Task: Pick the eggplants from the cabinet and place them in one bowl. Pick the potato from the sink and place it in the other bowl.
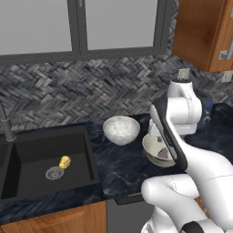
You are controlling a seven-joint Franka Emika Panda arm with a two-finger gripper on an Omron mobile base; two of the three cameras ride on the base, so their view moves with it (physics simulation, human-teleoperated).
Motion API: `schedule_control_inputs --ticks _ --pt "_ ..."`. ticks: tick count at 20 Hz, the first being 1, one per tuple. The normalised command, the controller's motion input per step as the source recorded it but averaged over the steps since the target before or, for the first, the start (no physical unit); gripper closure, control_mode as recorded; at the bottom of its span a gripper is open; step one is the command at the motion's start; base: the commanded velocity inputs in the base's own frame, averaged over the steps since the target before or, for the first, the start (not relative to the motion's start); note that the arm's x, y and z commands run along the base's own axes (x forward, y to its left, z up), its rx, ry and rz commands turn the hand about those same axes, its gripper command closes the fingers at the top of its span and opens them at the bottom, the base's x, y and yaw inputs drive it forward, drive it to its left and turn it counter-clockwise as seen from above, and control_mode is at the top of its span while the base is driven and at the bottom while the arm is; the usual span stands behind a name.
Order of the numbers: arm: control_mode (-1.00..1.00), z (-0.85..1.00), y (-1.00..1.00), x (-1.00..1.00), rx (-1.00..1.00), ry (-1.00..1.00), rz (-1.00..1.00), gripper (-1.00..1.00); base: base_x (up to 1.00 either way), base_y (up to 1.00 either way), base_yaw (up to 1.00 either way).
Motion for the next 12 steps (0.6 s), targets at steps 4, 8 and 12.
schedule_control_inputs --ticks 4,8,12 --pt "-1.0 0.0 0.0 -0.06 0.0 0.0 0.0 -1.0 0.0 0.0 0.0" --pt "-1.0 0.0 0.0 0.0 0.0 0.0 0.0 -1.0 0.0 0.0 0.0" --pt "1.0 0.0 0.0 0.0 0.0 0.0 0.0 -1.0 0.0 0.0 0.0"
